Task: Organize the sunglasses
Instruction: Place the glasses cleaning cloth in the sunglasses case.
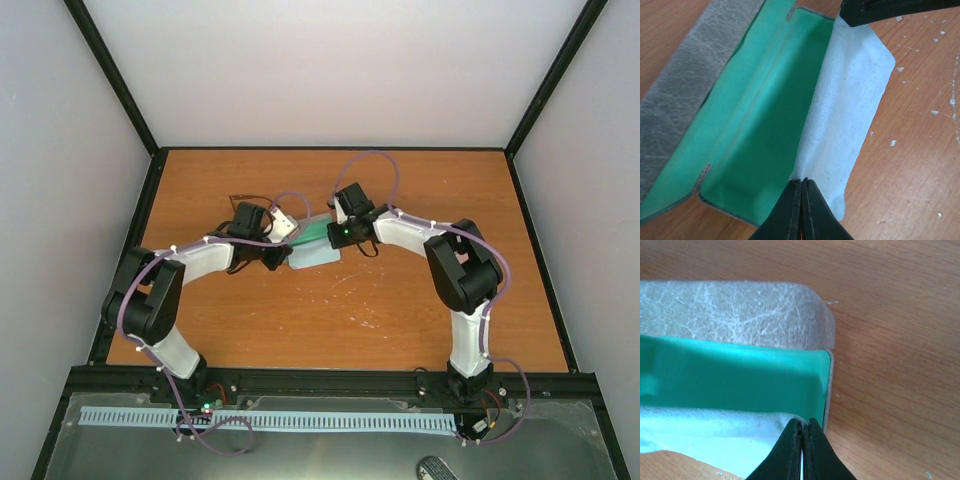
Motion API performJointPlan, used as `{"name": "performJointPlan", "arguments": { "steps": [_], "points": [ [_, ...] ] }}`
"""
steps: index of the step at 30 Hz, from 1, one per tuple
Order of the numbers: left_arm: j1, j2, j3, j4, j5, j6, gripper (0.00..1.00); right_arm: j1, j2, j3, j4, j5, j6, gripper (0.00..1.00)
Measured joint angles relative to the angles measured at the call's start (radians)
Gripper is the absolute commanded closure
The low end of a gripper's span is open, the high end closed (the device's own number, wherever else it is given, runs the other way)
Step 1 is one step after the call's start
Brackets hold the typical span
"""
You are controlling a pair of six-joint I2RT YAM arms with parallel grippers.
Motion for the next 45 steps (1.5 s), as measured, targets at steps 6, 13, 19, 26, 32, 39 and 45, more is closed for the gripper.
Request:
{"name": "performJointPlan", "arguments": {
  "steps": [6, 13, 19, 26, 32, 39, 45],
  "points": [
    [0.019, 0.0, 0.0, 0.002, -0.002, 0.01, 0.99, 0.0, 0.027, 0.035, -0.003, 0.003, -0.011, 0.97],
    [0.032, 0.018, 0.01, 0.007, -0.003, 0.017, 0.99, 0.0, 0.041, 0.062, 0.002, 0.004, -0.015, 0.97],
    [0.043, 0.025, 0.02, 0.007, -0.003, 0.019, 0.99, 0.0, 0.055, 0.082, 0.009, 0.007, -0.015, 0.97],
    [0.056, 0.037, 0.035, 0.008, -0.01, 0.027, 0.99, 0.0, 0.077, 0.115, 0.012, 0.005, -0.016, 0.97],
    [0.063, 0.064, 0.041, 0.015, -0.014, 0.034, 0.99, 0.0, 0.102, 0.138, 0.013, 0.002, -0.018, 0.97],
    [0.065, 0.081, 0.041, 0.023, -0.02, 0.036, 0.99, 0.0, 0.127, 0.143, 0.012, 0.0, -0.018, 0.97],
    [0.065, 0.082, 0.042, 0.035, -0.033, 0.042, 0.99, 0.0, 0.127, 0.145, 0.013, 0.001, -0.018, 0.97]
  ]
}}
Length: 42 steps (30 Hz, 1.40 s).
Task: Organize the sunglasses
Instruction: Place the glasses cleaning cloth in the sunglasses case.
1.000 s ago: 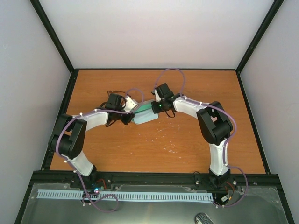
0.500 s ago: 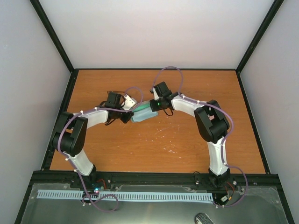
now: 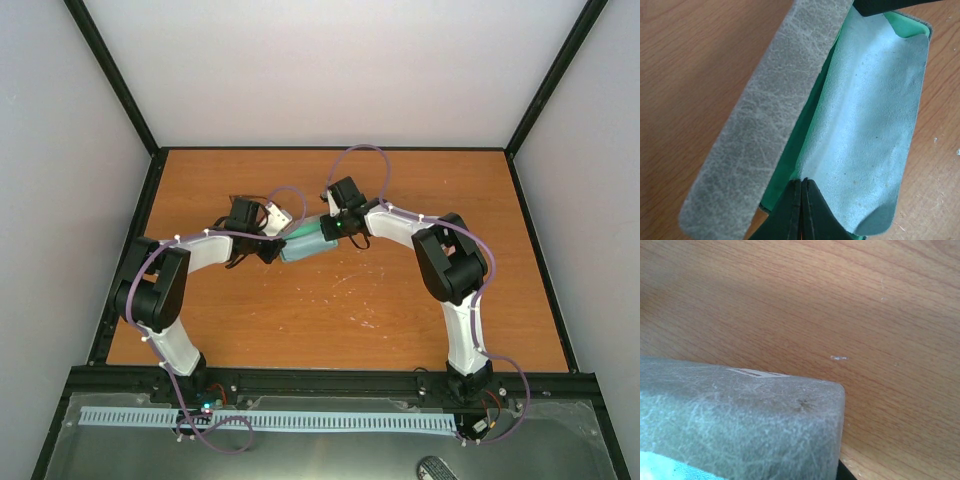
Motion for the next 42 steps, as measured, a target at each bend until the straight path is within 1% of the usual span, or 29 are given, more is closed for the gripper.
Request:
{"name": "performJointPlan", "arguments": {
  "steps": [22, 26, 32, 36, 38, 41, 42],
  "points": [
    [0.0, 0.027, 0.001, 0.052, -0.037, 0.0, 0.97, 0.005, 0.014, 0.005, 0.032, 0.009, 0.005, 0.97],
    [0.0, 0.027, -0.007, 0.059, -0.042, 0.001, 0.92, 0.014, 0.026, 0.003, 0.037, 0.013, 0.005, 0.94],
    [0.0, 0.027, -0.022, 0.063, -0.045, 0.0, 0.73, 0.025, 0.037, -0.003, 0.036, 0.019, 0.01, 0.83],
    [0.0, 0.023, -0.03, 0.067, -0.044, 0.0, 0.67, 0.03, 0.037, -0.006, 0.037, 0.029, 0.011, 0.76],
    [0.0, 0.015, -0.033, 0.067, -0.045, 0.0, 0.67, 0.033, 0.037, -0.011, 0.042, 0.037, 0.011, 0.73],
    [0.0, -0.006, -0.041, 0.068, -0.045, 0.0, 0.63, 0.039, 0.031, -0.023, 0.048, 0.053, 0.013, 0.71],
    [0.0, -0.013, -0.044, 0.068, -0.045, 0.0, 0.62, 0.04, 0.026, -0.027, 0.049, 0.061, 0.013, 0.68]
  ]
}}
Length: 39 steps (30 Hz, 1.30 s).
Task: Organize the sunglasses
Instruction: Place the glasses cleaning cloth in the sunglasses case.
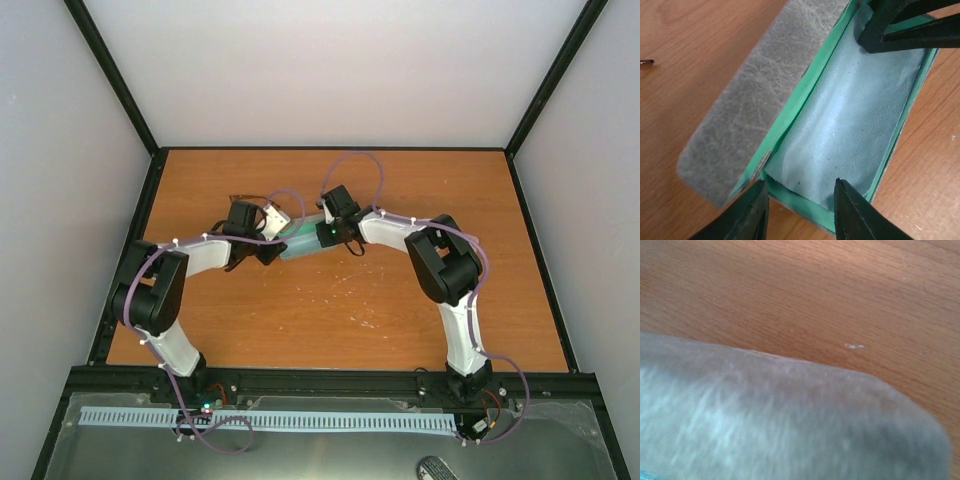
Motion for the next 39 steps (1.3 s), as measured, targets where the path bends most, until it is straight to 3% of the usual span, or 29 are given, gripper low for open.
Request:
{"name": "performJointPlan", "arguments": {
  "steps": [8, 11, 18, 24, 29, 34, 39],
  "points": [
    [0.0, -0.097, -0.061, 0.002, 0.002, 0.0, 0.43, 0.008, -0.097, -0.054, -0.016, 0.053, 0.014, 0.54],
    [0.0, -0.15, -0.093, 0.002, 0.0, 0.0, 0.4, 0.012, -0.142, -0.064, -0.019, 0.063, 0.023, 0.47],
    [0.037, -0.296, -0.163, -0.003, 0.005, 0.043, 0.38, 0.017, -0.275, -0.129, -0.039, 0.094, 0.041, 0.45],
    [0.319, -0.32, -0.13, -0.063, 0.13, 0.35, 0.38, 0.017, -0.397, -0.222, -0.045, 0.131, 0.04, 0.42],
    [0.533, -0.096, 0.14, -0.225, 0.24, 0.678, 0.38, 0.017, -0.418, -0.229, -0.041, 0.143, 0.025, 0.42],
    [0.572, 0.061, 0.322, -0.315, 0.24, 0.961, 0.37, 0.017, -0.418, -0.24, -0.034, 0.143, 0.016, 0.41],
    [0.569, 0.125, 0.375, -0.368, 0.224, 1.196, 0.37, 0.017, -0.415, -0.243, -0.011, 0.135, 0.012, 0.41]
  ]
}}
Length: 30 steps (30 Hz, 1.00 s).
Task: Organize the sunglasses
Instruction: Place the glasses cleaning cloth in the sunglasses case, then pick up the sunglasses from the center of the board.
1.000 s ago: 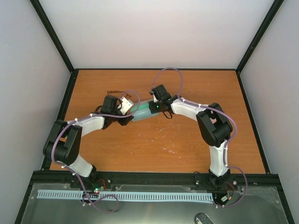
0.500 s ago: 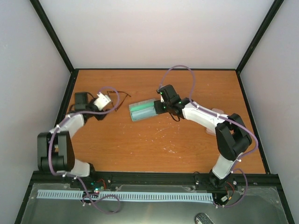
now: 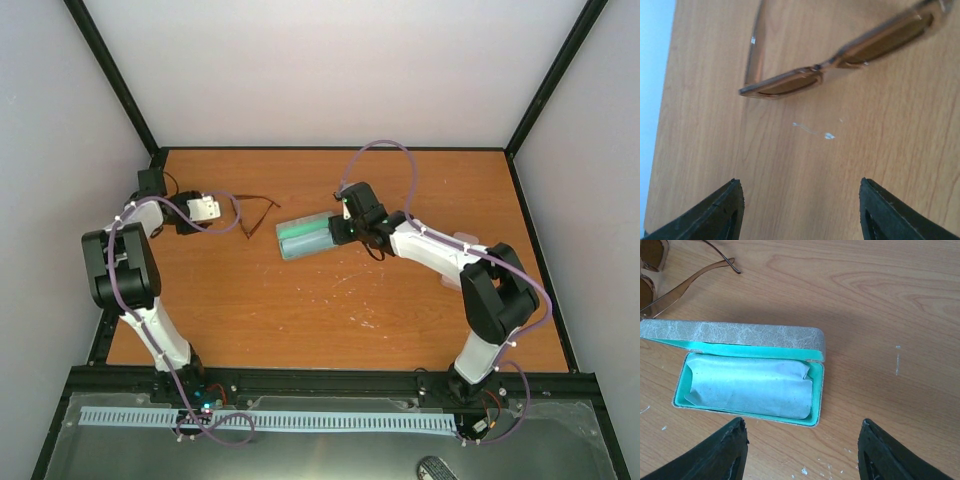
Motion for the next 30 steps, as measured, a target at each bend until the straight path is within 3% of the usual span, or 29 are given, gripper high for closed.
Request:
{"name": "performJointPlan", "arguments": {
  "steps": [10, 21, 30],
  "points": [
    [-0.008, 0.117, 0.132, -0.075, 0.023, 0.231, 0.38, 0.0, 0.042, 0.0, 0.018, -0.032, -0.011, 0.41],
    [-0.101, 0.126, 0.162, -0.126, 0.066, 0.338, 0.39, 0.0, 0.043, -0.006, 0.045, -0.053, -0.011, 0.41],
    [-0.13, 0.272, 0.293, -0.162, -0.006, 0.355, 0.42, 0.0, 0.043, -0.011, 0.05, -0.056, -0.018, 0.41]
  ]
}}
